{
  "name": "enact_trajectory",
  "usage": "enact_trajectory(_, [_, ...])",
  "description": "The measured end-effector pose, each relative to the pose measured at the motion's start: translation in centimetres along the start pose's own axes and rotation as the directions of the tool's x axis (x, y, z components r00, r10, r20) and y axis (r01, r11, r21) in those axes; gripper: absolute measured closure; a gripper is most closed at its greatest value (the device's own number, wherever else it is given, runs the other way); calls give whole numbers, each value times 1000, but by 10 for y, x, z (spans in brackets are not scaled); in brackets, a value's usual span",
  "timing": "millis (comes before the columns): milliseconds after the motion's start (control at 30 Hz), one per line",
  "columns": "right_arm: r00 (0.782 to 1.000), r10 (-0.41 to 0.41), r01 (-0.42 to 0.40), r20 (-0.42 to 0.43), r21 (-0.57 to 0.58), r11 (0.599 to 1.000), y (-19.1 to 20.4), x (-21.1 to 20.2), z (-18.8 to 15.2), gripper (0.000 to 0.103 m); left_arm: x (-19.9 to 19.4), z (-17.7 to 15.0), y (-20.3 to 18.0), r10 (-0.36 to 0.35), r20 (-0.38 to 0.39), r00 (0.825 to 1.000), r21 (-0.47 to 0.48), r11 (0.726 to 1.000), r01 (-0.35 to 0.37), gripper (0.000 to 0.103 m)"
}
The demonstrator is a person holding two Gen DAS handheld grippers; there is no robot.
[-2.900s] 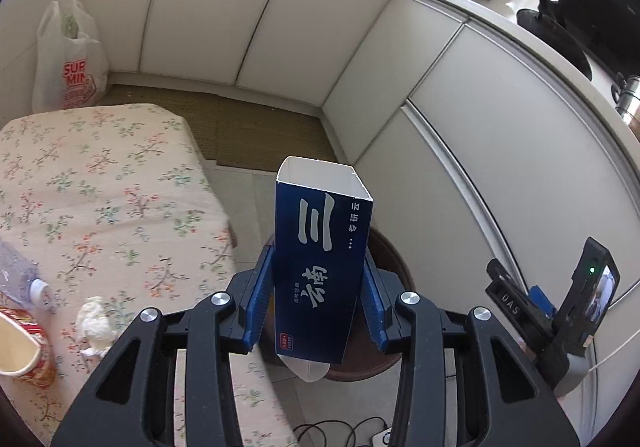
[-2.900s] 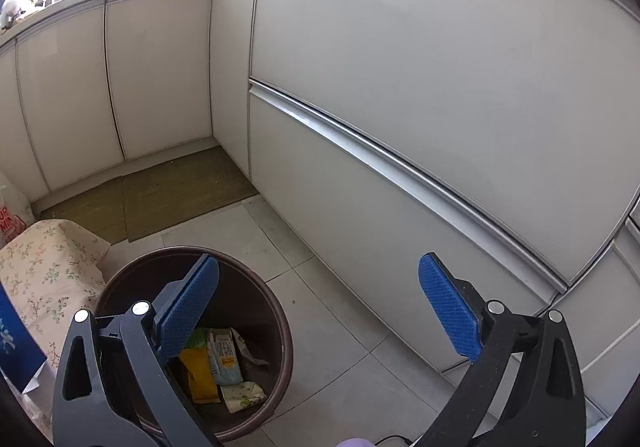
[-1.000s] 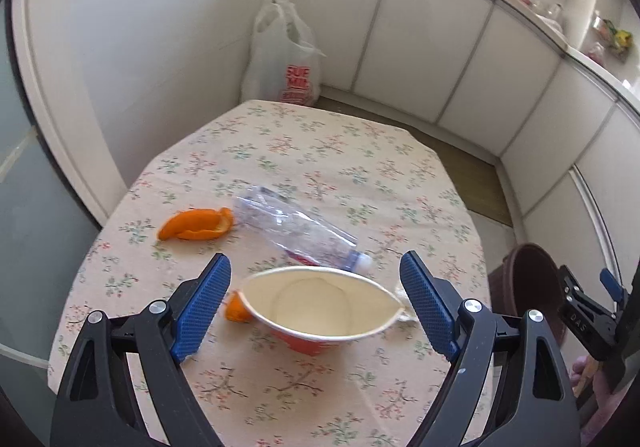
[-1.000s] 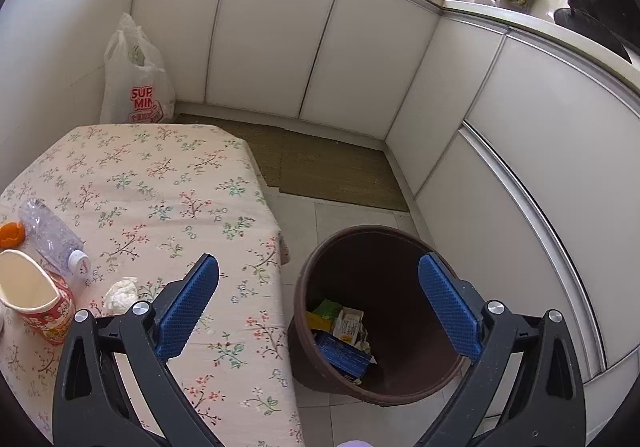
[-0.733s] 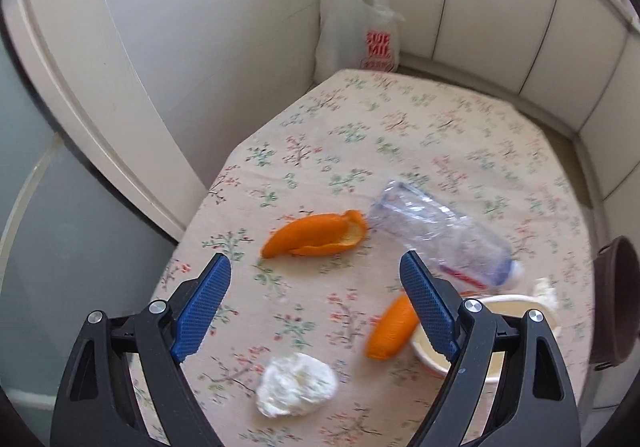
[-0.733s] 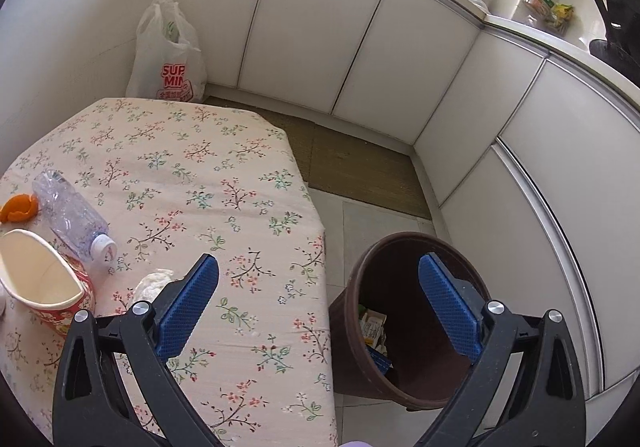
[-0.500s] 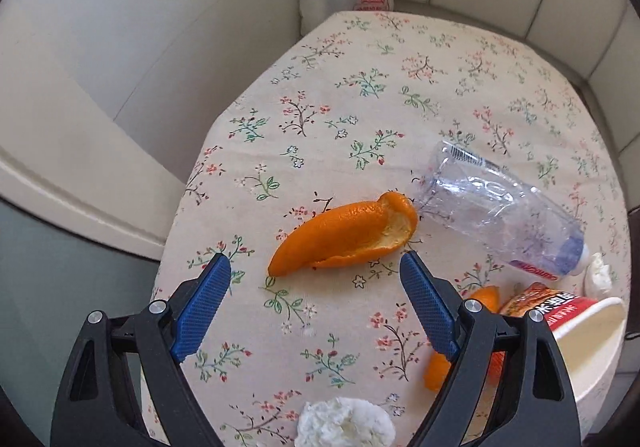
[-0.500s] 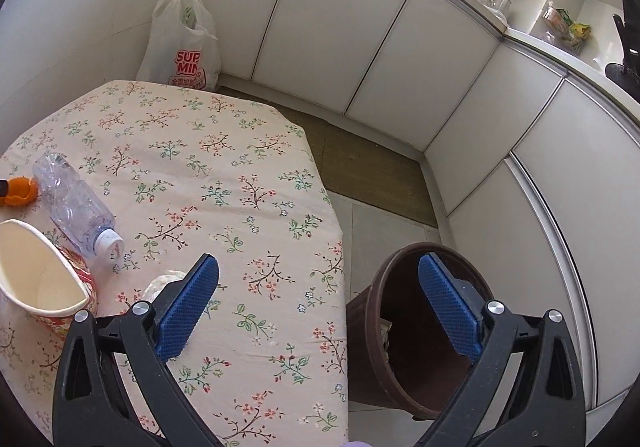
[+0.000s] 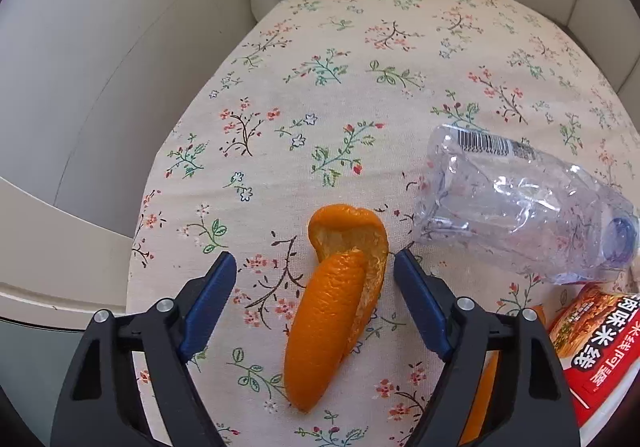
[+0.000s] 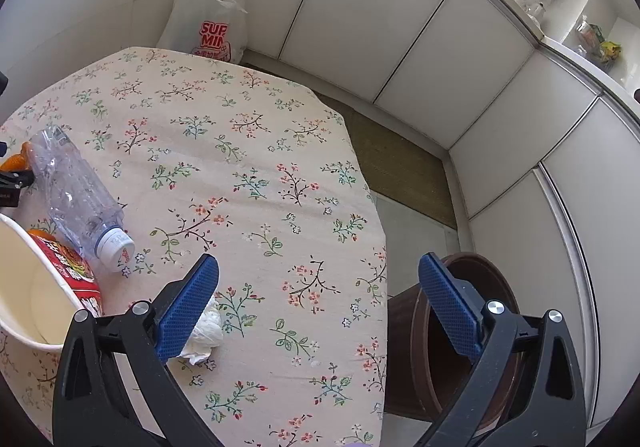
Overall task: Collect trash
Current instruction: 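Grasp the orange peel with the left tool and lift it, then grasp the clear plastic bottle with the right tool while the left tool holds the peel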
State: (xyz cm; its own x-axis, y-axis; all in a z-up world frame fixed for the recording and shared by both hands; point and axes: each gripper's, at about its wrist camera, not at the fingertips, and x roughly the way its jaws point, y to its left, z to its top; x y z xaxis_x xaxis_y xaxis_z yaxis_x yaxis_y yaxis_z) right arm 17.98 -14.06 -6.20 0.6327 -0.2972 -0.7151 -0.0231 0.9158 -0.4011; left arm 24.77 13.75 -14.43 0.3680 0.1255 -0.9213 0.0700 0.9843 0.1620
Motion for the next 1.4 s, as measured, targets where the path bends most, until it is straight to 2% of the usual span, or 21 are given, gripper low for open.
enact_trajectory(33, [1000,1,-1,0,-2,1000,0,0,0,7,0,1,1,-28,-10,1000,-15,999,28,38])
enact_trajectory(100, [1000,3,-3,2,-7,1000,1,-1,1,7,-1,1,3,-42,-34,999,-41,998,41,47])
enact_trajectory(167, [1000,11,-11,6,-6,1000,2,-3,1,7,-2,-3,3,-44,-51,998,-49,998,42,47])
enact_trajectory(200, [1000,19,-19,9,-5,1000,2,-5,1,7,-3,-7,2,-48,-56,997,-49,998,45,51])
enact_trajectory(233, [1000,28,-28,12,-2,1000,2,-7,2,7,-5,-10,2,-53,-61,997,-47,998,50,60])
enact_trajectory(333, [997,74,-74,24,16,997,0,-14,4,7,-14,-21,0,-55,-82,995,-47,998,52,80])
enact_trajectory(433, [987,161,-161,15,75,984,-7,-18,5,7,-28,-32,-1,-59,-70,996,-65,996,55,84])
enact_trajectory(567, [965,255,-241,-58,186,953,-15,-3,1,7,-59,-40,1,-62,-10,998,-106,992,61,85])
enact_trajectory(633, [939,335,-302,-80,275,913,-20,6,-1,7,-85,-44,1,-85,42,996,-133,987,90,85])
enact_trajectory(700, [897,436,-385,-78,348,855,-19,12,3,7,-117,-52,3,-120,101,988,-169,976,135,85])
enact_trajectory(767, [882,468,-428,-65,311,849,-6,10,12,7,-150,-59,7,-146,176,974,-208,961,181,85])
enact_trajectory(833, [876,479,-458,-62,204,865,13,5,23,7,-171,-55,12,-178,249,952,-230,944,237,85])
enact_trajectory(867, [870,489,-475,-67,153,867,22,3,29,7,-186,-59,14,-177,291,940,-234,940,250,85])
enact_trajectory(933, [855,510,-505,-91,76,860,40,3,40,7,-201,-57,18,-160,338,927,-235,940,248,85])
enact_trajectory(1033, [842,514,-524,-162,-27,851,73,10,66,7,-207,-52,25,-129,360,924,-244,943,227,85])
enact_trajectory(1100, [844,501,-525,-188,-102,845,97,14,83,7,-209,-50,35,-134,357,924,-280,929,243,85])
enact_trajectory(1200, [828,490,-546,-274,-192,815,137,25,101,7,-218,-48,48,-129,377,917,-313,914,257,85])
enact_trajectory(1300, [829,446,-538,-338,-266,800,170,37,107,7,-228,-50,56,-57,399,915,-337,919,204,85])
enact_trajectory(1400, [792,444,-579,-419,-287,763,194,48,106,7,-232,-50,65,-35,408,912,-349,917,192,85])
